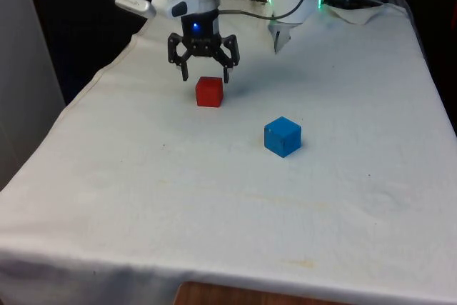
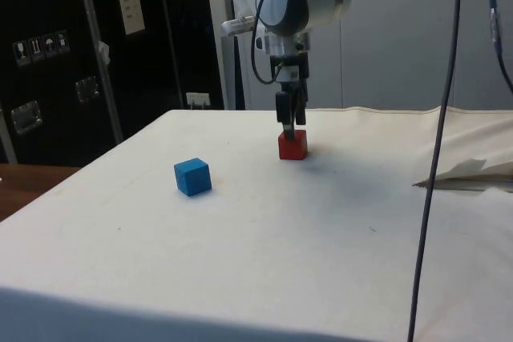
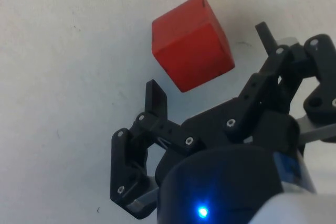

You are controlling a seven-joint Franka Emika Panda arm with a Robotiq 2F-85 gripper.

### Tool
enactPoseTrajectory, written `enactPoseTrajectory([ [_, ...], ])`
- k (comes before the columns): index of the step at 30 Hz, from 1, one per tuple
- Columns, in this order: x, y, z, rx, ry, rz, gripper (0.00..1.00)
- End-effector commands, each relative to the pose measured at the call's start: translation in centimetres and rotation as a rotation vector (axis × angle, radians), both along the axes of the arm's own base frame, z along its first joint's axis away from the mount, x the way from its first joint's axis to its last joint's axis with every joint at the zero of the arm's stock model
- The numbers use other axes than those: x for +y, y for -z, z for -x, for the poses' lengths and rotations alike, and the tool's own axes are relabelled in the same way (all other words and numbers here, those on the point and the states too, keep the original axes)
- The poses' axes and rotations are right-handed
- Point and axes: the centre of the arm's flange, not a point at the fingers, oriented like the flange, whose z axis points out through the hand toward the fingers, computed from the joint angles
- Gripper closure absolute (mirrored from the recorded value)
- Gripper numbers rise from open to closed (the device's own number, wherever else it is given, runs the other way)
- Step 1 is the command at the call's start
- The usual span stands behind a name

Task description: Stack the two cubes.

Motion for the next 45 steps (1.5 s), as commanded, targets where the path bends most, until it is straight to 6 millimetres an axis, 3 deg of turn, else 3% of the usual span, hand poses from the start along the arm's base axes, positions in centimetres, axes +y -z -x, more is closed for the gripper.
enactPoseTrajectory([
  [1, 0.2, 0.2, -0.1, -0.011, 0.006, -0.003, 0.00],
  [27, 0.6, 1.9, -0.1, -0.011, 0.031, 0.003, 0.00],
  [29, 0.5, 2.0, 0.1, 0.003, 0.028, 0.004, 0.20],
  [30, 0.7, 2.0, -0.1, -0.011, 0.033, 0.003, 0.20],
  [33, 0.7, 2.1, 0.0, -0.010, 0.034, 0.004, 0.54],
  [36, 0.7, 2.2, 0.0, -0.010, 0.034, 0.004, 1.00],
  [45, 0.7, 2.0, -0.1, -0.009, 0.035, 0.005, 0.99],
])
